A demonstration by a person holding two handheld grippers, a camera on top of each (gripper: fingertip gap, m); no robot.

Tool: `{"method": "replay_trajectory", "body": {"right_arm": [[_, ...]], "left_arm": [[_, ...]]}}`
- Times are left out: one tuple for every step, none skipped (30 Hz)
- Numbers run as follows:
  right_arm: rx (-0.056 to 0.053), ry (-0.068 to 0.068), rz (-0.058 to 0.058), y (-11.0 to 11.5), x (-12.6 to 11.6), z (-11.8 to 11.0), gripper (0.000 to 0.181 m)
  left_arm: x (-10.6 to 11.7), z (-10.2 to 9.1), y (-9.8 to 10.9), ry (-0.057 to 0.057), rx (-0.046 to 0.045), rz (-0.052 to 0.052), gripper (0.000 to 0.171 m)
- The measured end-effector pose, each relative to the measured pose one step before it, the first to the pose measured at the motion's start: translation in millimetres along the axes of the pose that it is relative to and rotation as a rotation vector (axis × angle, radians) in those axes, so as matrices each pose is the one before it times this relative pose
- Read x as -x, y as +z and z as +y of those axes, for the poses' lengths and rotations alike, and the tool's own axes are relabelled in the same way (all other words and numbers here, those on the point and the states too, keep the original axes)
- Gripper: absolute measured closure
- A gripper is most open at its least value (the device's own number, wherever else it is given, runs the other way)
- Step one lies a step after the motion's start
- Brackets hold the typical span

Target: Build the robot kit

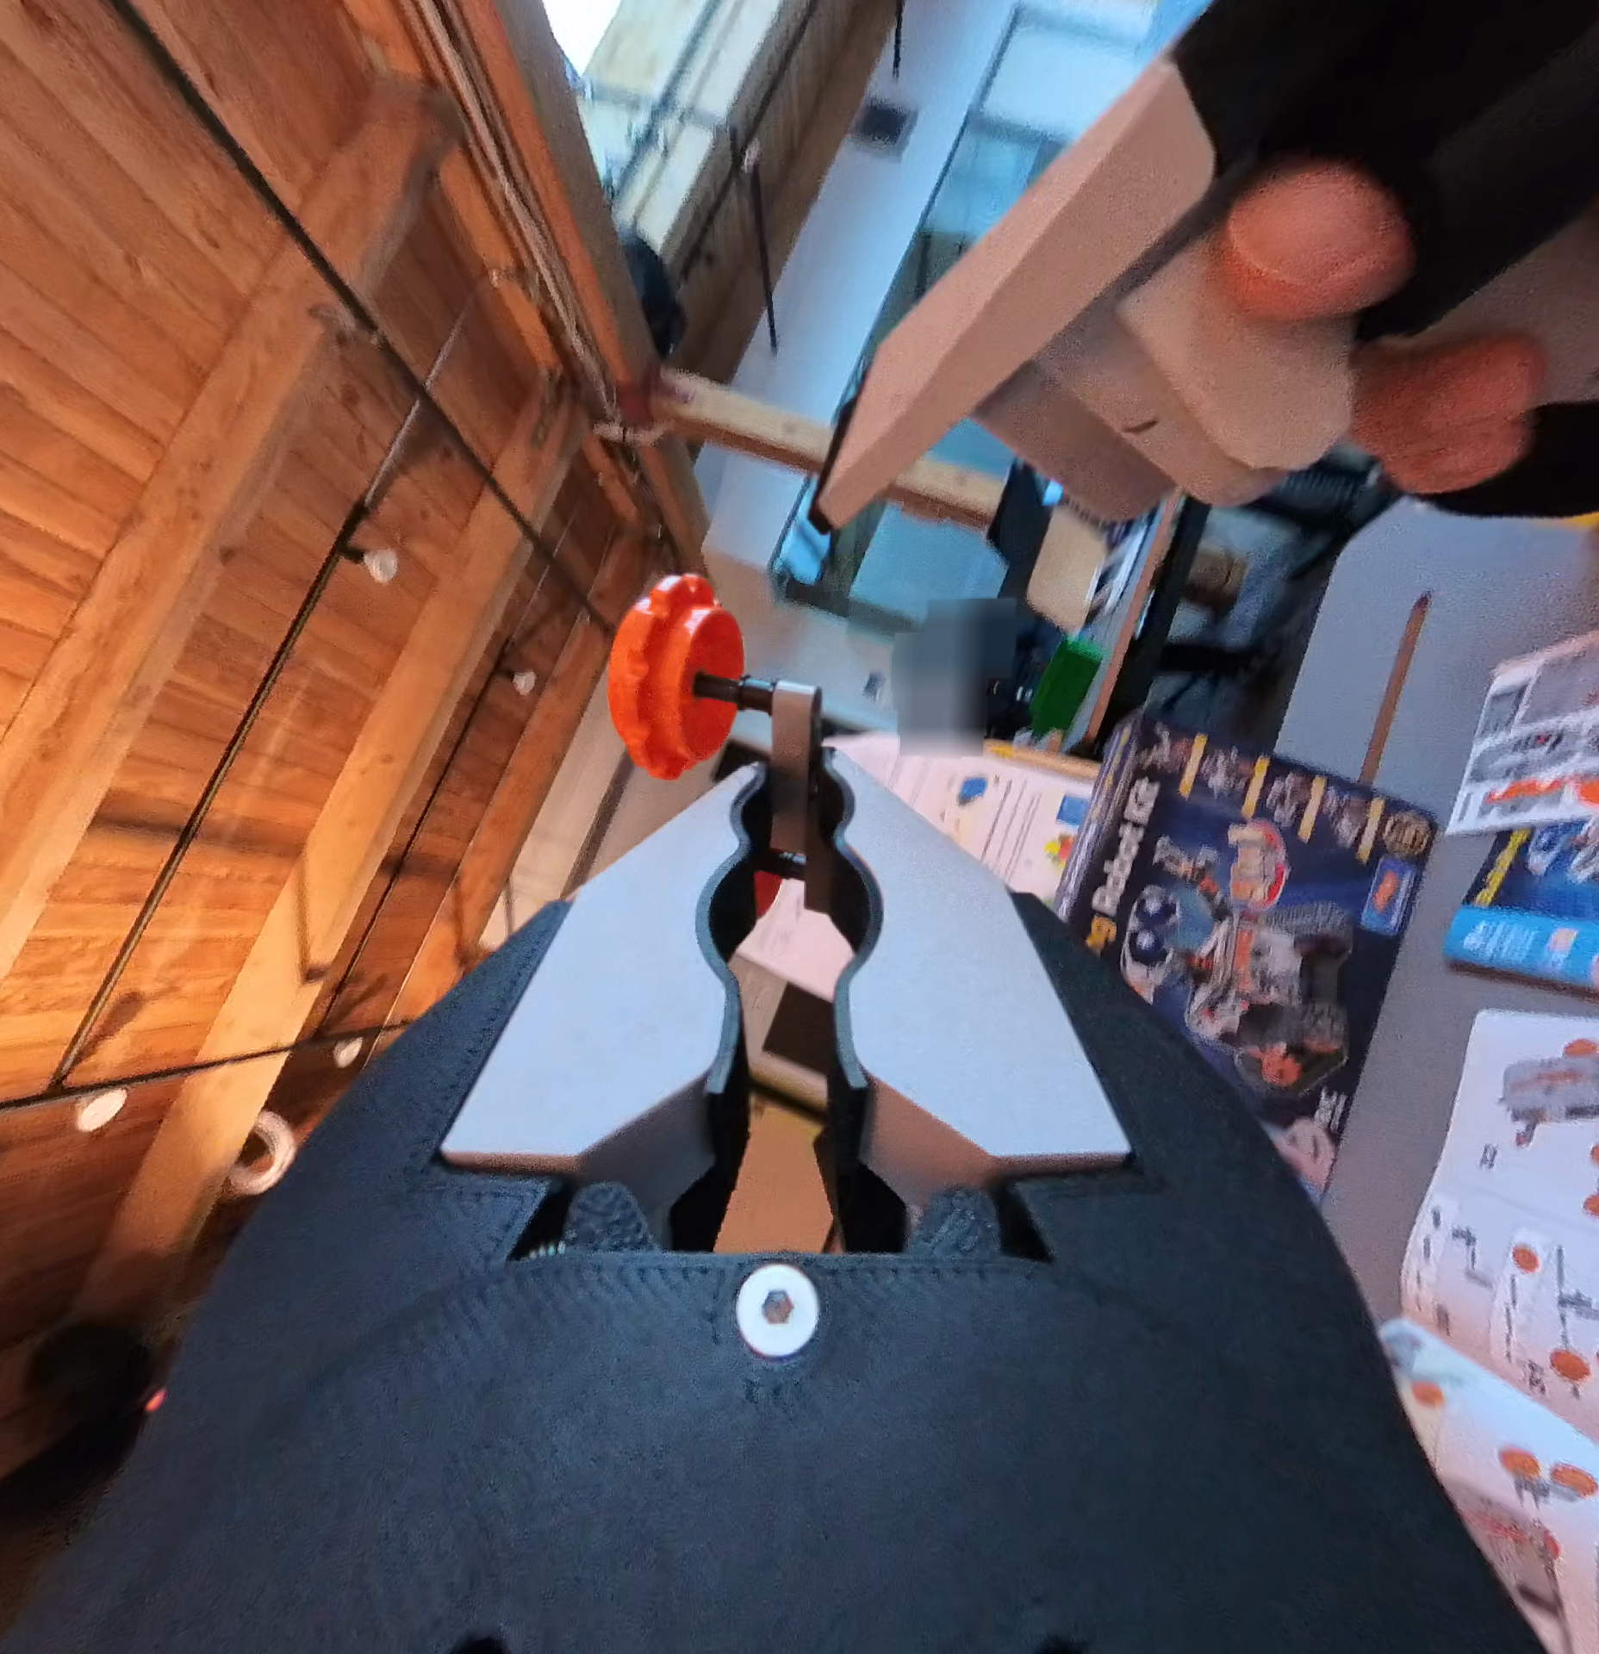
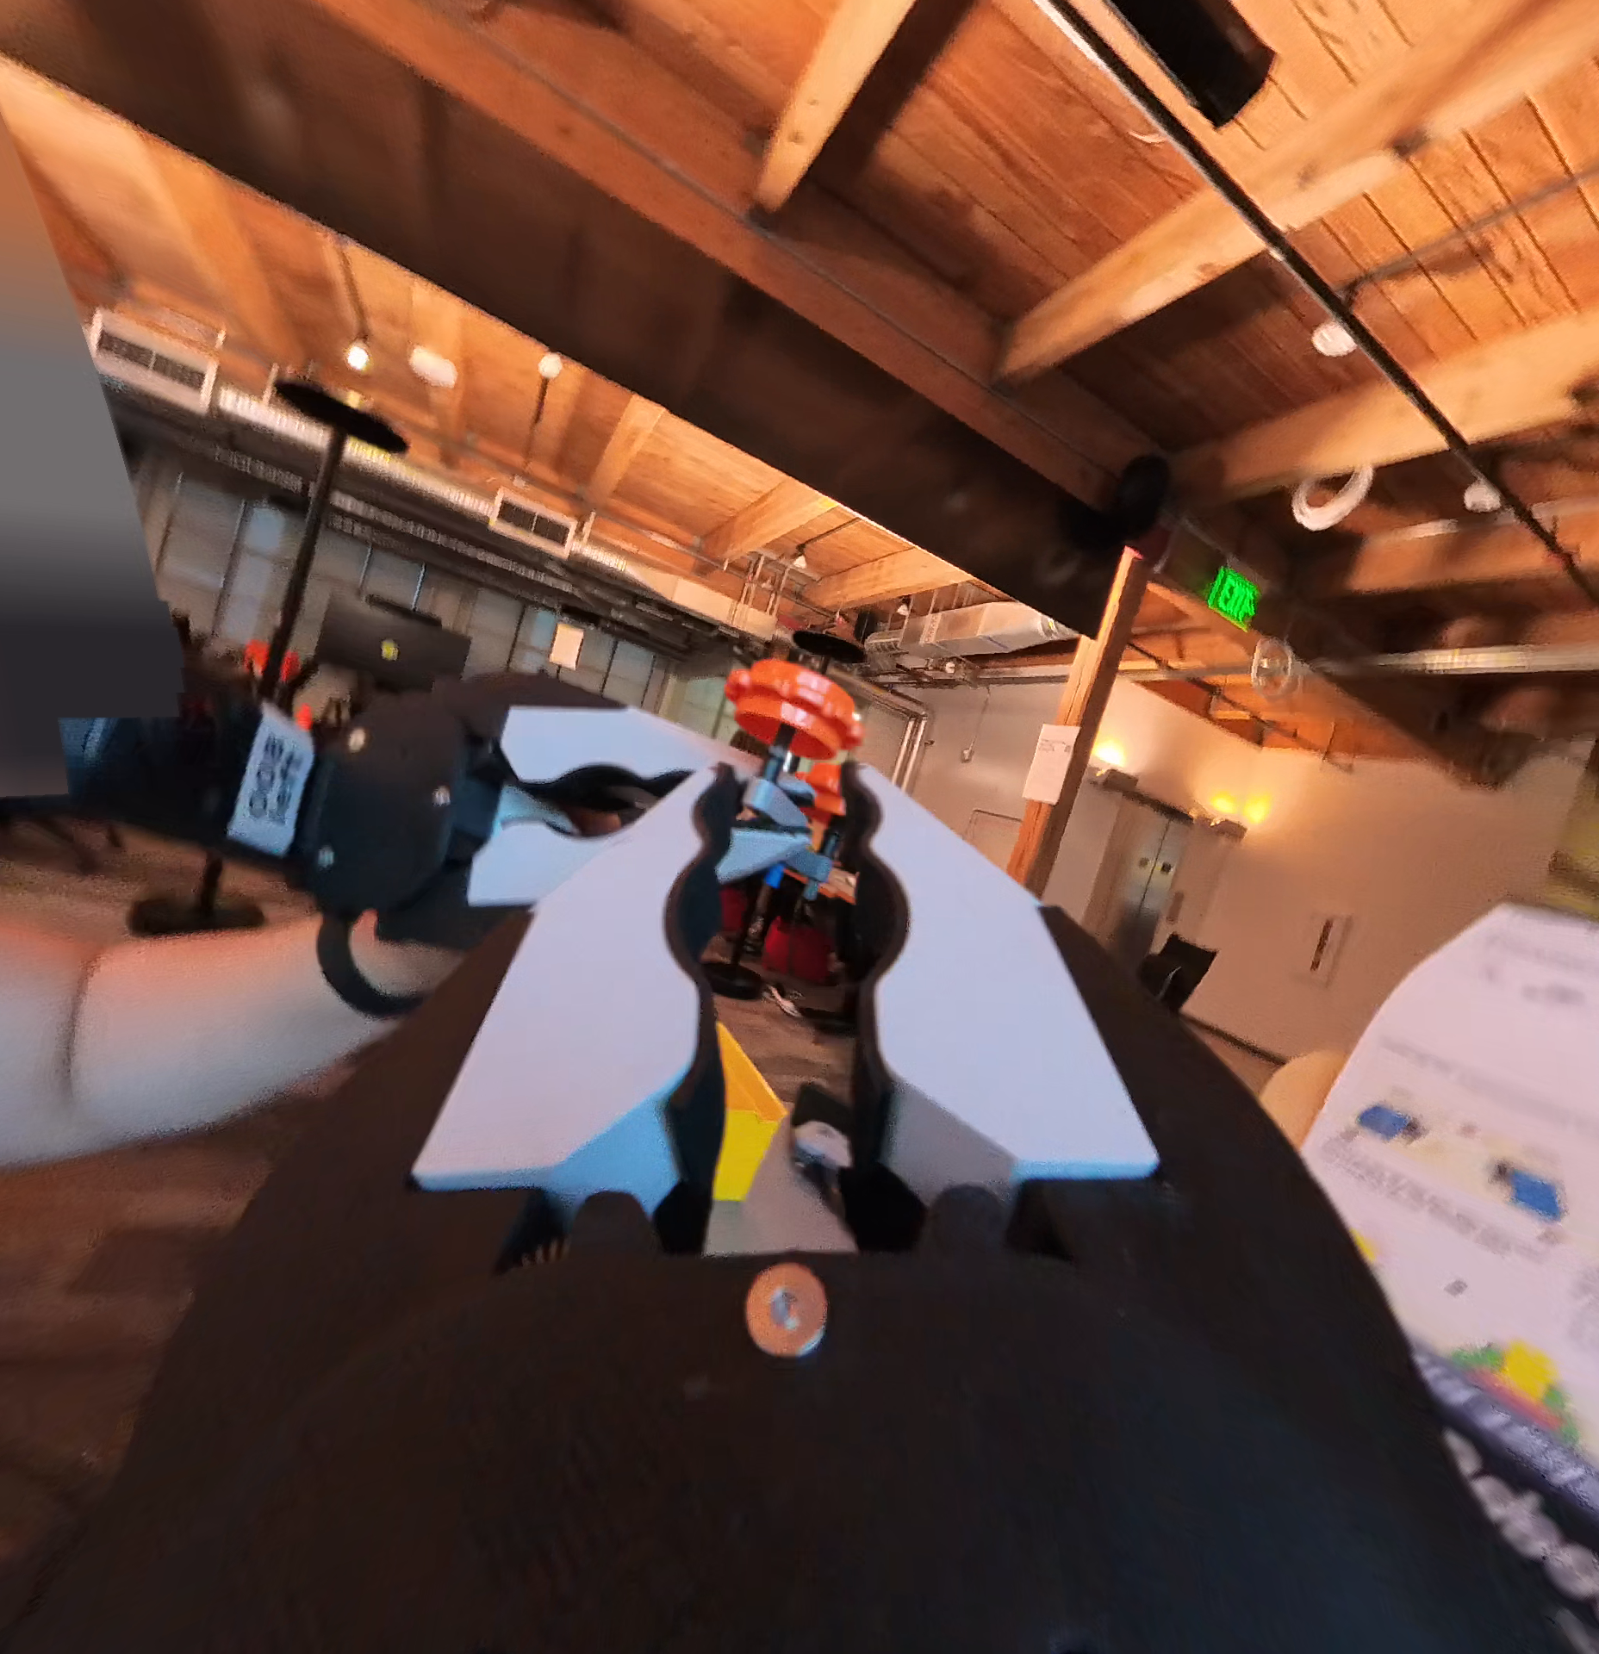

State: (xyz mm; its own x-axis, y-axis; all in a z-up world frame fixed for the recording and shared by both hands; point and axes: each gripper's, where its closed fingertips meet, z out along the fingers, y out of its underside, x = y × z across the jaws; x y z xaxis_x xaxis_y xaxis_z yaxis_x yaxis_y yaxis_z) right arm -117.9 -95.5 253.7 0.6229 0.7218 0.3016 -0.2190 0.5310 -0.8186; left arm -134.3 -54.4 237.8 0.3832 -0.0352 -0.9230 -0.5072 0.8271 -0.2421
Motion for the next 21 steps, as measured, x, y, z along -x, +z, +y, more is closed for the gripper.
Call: {"method": "replay_trajectory", "body": {"right_arm": [[0.0276, -0.0855, -0.0461, 0.56, 9.88, -7.22, 0.148], [0.0525, -0.1062, -0.0514, 2.41, 11.18, -5.2, 0.141], [0.0699, -0.1267, -0.027, 3.16, 7.78, -4.72, 0.135], [0.058, -0.1404, -0.0187, 3.35, 6.98, -8.56, 0.129], [0.0505, -0.1467, -0.0069, 2.99, 4.41, -11.71, 0.128], [0.0507, -0.15, 0.0009, 2.14, 1.59, -12.46, 0.126], [0.0483, -0.1404, 0.0131, 1.41, -2.79, -12.39, 0.124], [0.0464, -0.1078, 0.0319, 0.4, -8.6, -11.44, 0.124], [0.0223, -0.071, -0.0041, -0.48, -4.61, -13.07, 0.124], [0.0072, -0.0468, -0.023, -1.03, -1.89, -13.35, 0.127], [0.013, -0.0375, 0.0024, -1.44, -4.88, -11.19, 0.129], [0.0073, -0.0331, -0.0169, -1.52, -0.89, -10.7, 0.13], [0.0218, -0.0243, -0.007, -1.33, -1.26, -7.78, 0.134], [0.0234, -0.0287, 0.013, -1.9, -3.06, -6.75, 0.135], [0.0076, -0.0333, 0.0, -2.51, 0.01, -8.39, 0.135], [0.0141, -0.0271, 0.0061, -2.9, -0.69, -6.98, 0.135], [0.0169, -0.0215, 0.002, -2.9, -0.5, -5.94, 0.135], [0.0147, -0.0126, -0.0148, -3.37, 1.52, -5.79, 0.135], [0.0171, -0.0071, 0.0017, -4.07, -1.61, -4.96, 0.136], [0.0061, -0.0018, 0.011, -5.2, -3.39, -6.27, 0.138], [-0.0033, 0.0014, 0.0088, -5.64, -3.03, -7.66, 0.139]], "left_arm": [[8.18, -8.97, -7.44, -0.0193, -0.045, -0.0034, 0.166], [5.06, -9.72, -6.53, -0.0107, -0.04167, 0.0183, 0.166], [3.27, -9.85, -5.78, -0.0053, -0.03711, 0.0282, 0.166], [6.81, -8.16, -5.56, -0.0097, -0.02116, 0.0021, 0.166], [4.64, -9.64, -5.55, -0.0124, -0.02944, 0.0177, 0.166], [1.83, -11.02, -5.89, -0.0161, -0.03475, 0.0353, 0.166], [4.74, -9.6, -5.64, -0.0132, -0.02096, 0.01, 0.166], [4.12, -8.71, -5.31, 0.0029, -0.01508, 0.0082, 0.166], [3.11, -7.79, -4.97, 0.0135, -0.00877, 0.0094, 0.166], [4.6, -6.27, -4.54, 0.0167, -0.00003, -0.0051, 0.166], [3.02, -6.45, -4.59, 0.0186, -0.00226, 0.0025, 0.166], [2.26, -6.71, -4.53, 0.0177, -0.00348, 0.0035, 0.166], [2.83, -6.38, -4.3, 0.0146, 0.00055, -0.0034, 0.166], [1.14, -7.14, -4.19, 0.0113, -0.00081, 0.0048, 0.166], [0.1, -7.77, -3.96, 0.0113, -0.00152, 0.008, 0.166], [0.26, -7.64, -3.83, 0.0146, 0.00215, 0.0026, 0.166], [0.21, -8.24, -3.98, 0.0187, -0.00182, 0.0012, 0.166], [0.48, -9.06, -4.17, 0.018, -0.00653, -0.0015, 0.166], [0.5, -8.67, -4.19, 0.0137, -0.00307, -0.0008, 0.166], [1.77, -7.31, -3.97, 0.011, 0.00395, -0.0069, 0.166], [2.11, -8.32, -4.31, 0.0081, -0.00571, -0.0074, 0.166]]}}
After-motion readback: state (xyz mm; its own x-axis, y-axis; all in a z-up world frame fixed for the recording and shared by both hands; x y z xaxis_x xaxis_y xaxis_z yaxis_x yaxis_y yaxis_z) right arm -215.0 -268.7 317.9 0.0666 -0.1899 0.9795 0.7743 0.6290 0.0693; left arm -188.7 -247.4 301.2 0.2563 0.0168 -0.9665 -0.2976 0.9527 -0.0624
